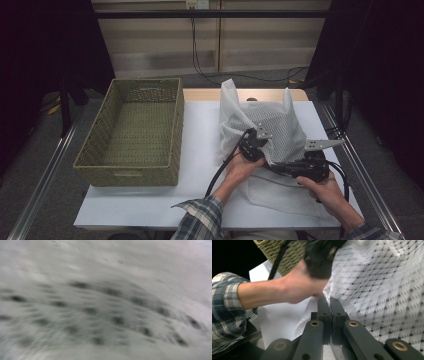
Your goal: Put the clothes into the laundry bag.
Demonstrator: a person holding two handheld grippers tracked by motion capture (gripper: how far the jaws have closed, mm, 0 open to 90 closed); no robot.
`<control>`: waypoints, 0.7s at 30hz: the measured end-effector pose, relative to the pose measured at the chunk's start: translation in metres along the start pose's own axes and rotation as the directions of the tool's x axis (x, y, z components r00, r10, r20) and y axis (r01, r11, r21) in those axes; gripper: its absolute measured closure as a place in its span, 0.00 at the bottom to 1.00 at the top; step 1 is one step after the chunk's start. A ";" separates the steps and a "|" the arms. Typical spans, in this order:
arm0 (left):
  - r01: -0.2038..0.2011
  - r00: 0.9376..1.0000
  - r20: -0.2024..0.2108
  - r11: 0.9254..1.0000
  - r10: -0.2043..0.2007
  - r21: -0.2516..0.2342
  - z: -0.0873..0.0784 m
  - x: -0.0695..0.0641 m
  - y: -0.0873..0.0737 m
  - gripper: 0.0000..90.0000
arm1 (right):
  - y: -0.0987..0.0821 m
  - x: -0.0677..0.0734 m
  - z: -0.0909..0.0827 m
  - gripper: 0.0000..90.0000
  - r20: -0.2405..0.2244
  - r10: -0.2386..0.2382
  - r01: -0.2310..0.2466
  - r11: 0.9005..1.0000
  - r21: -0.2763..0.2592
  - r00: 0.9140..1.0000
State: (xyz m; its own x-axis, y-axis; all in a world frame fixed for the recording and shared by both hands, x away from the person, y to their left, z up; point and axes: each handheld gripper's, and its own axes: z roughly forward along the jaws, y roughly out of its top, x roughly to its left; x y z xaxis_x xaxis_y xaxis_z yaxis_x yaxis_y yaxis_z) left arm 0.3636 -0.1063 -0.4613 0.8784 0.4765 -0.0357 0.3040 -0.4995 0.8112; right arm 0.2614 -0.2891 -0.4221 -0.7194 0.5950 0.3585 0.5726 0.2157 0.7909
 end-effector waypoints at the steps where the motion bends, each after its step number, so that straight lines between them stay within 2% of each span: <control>1: -0.005 1.000 0.000 1.000 0.005 -0.009 0.003 0.002 -0.002 0.92 | -0.001 0.000 0.000 0.99 -0.003 0.002 -0.002 1.000 0.002 1.000; 2: -0.018 1.000 -0.004 1.000 0.018 0.001 0.003 0.003 -0.004 0.92 | -0.002 0.000 0.001 0.99 -0.006 0.001 -0.001 1.000 0.005 1.000; 3: -0.047 0.999 -0.021 0.999 0.048 0.025 0.005 0.003 -0.007 0.92 | -0.002 0.000 0.001 0.99 -0.006 0.003 -0.002 1.000 0.014 1.000; 4: -0.053 0.998 -0.024 0.997 0.055 0.052 0.008 0.004 -0.011 0.91 | -0.003 -0.001 0.002 0.99 -0.002 0.007 -0.007 1.000 0.022 1.000; 7: -0.045 0.999 -0.007 0.998 0.045 0.050 0.005 0.005 -0.016 0.87 | -0.007 -0.003 0.007 0.99 0.008 0.006 -0.007 0.999 0.047 1.000; 8: -0.060 0.998 -0.002 0.996 0.060 0.071 0.000 0.004 -0.015 0.83 | -0.008 -0.004 0.008 0.99 0.017 0.002 -0.003 0.999 0.051 1.000; 9: -0.067 0.998 0.013 0.996 0.066 0.061 -0.003 0.004 -0.016 0.79 | -0.008 -0.005 0.008 0.99 0.015 0.000 -0.001 0.999 0.051 1.000; 10: -0.064 0.998 0.017 0.995 0.063 0.072 -0.009 0.003 -0.017 0.74 | -0.007 -0.005 0.007 0.99 0.015 0.004 -0.005 0.999 0.048 1.000; 12: -0.070 0.997 0.024 0.996 0.069 0.063 -0.022 0.004 -0.022 0.67 | -0.007 -0.006 0.006 0.99 0.021 0.006 -0.007 0.999 0.039 1.000; 14: -0.068 0.997 0.032 0.997 0.067 0.047 -0.035 0.004 -0.030 0.62 | -0.007 -0.006 0.005 0.99 0.024 0.012 -0.013 0.999 0.036 1.000; 16: -0.066 0.998 0.027 0.996 0.065 0.061 -0.047 0.005 -0.042 0.60 | -0.006 -0.007 0.006 0.99 0.027 0.011 -0.012 0.999 0.035 1.000; 18: -0.078 0.997 0.004 0.993 0.077 0.084 -0.056 0.005 -0.052 0.55 | -0.006 -0.008 0.006 0.99 0.028 0.010 -0.011 0.999 0.032 1.000; 19: -0.066 0.998 0.008 0.995 0.065 0.070 -0.057 0.005 -0.056 0.53 | -0.006 -0.008 0.007 0.99 0.030 0.008 -0.009 0.999 0.032 1.000; 20: -0.070 0.998 0.018 0.992 0.068 0.105 -0.061 0.007 -0.062 0.51 | -0.006 -0.008 0.007 0.99 0.032 0.006 -0.007 0.999 0.034 0.999; 21: -0.069 0.997 0.028 0.993 0.066 0.100 -0.061 0.008 -0.065 0.48 | -0.006 -0.006 0.008 0.99 0.039 0.008 -0.009 0.999 0.037 0.999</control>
State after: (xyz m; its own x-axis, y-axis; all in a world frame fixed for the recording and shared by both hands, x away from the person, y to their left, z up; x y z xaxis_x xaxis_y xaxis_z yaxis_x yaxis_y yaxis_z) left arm 0.3283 -0.0260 -0.4789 0.9067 0.4218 0.0014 0.2783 -0.6007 0.7494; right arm 0.2656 -0.2884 -0.4329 -0.6990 0.6265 0.3450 0.5933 0.2385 0.7689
